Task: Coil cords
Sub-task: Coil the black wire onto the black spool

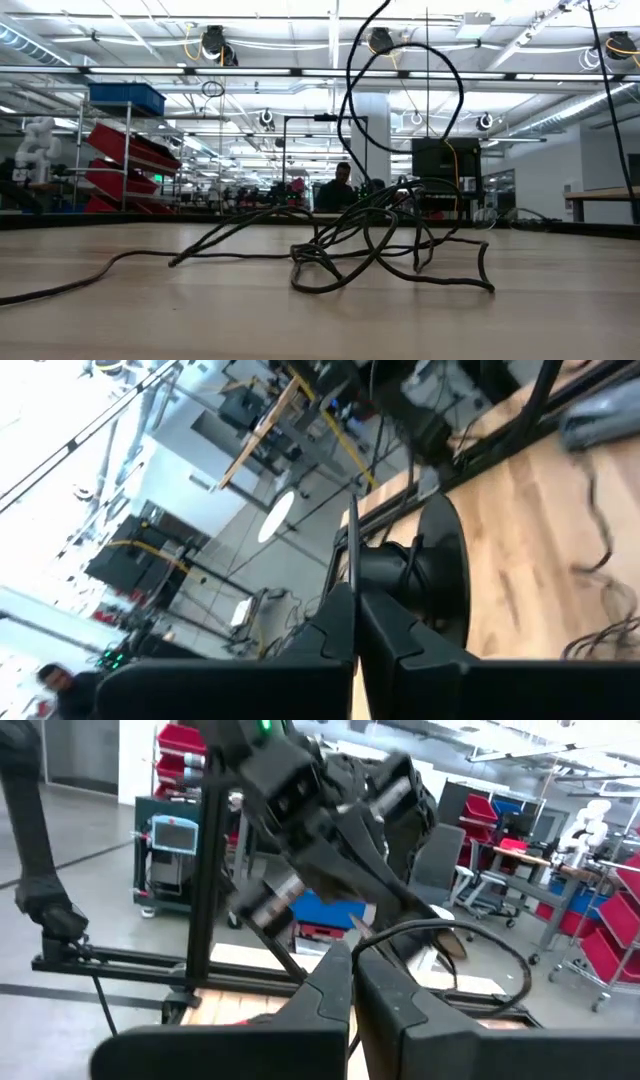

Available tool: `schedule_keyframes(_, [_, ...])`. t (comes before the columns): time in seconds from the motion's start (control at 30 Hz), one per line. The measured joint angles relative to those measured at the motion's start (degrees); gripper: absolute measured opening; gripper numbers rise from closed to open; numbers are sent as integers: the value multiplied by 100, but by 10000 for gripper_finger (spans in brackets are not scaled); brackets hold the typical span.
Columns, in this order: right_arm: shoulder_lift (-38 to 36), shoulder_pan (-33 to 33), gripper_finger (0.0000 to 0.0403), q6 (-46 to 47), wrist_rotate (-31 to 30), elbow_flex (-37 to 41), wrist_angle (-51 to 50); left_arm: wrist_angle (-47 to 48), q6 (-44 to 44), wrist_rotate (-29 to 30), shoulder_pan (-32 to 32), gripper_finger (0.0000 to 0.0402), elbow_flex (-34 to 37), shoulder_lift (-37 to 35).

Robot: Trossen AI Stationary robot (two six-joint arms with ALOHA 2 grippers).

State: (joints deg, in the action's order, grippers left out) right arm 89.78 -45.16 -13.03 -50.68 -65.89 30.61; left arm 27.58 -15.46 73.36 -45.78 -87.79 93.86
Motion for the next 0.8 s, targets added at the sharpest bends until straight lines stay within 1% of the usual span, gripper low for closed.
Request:
schedule_keyframes(0.13, [0, -51, 0, -34, 13, 0, 126, 361, 300, -2, 129, 2, 0, 0])
schedule_keyframes(0.37, [0, -71, 0, -25, 297, 0, 252, 388, 480, -5, 314, 2, 0, 13])
schedule_keyframes(0.47, [0, -71, 0, -19, 306, 0, 303, 410, 594, -6, 425, 2, 0, 41])
schedule_keyframes(0.6, [19, -23, 0, 32, 337, 0, 314, 263, 614, -7, 598, 2, 0, 177])
schedule_keyframes(0.8, [208, 207, 0, 255, 871, 0, 484, -305, 540, -2, 909, 2, 0, 416])
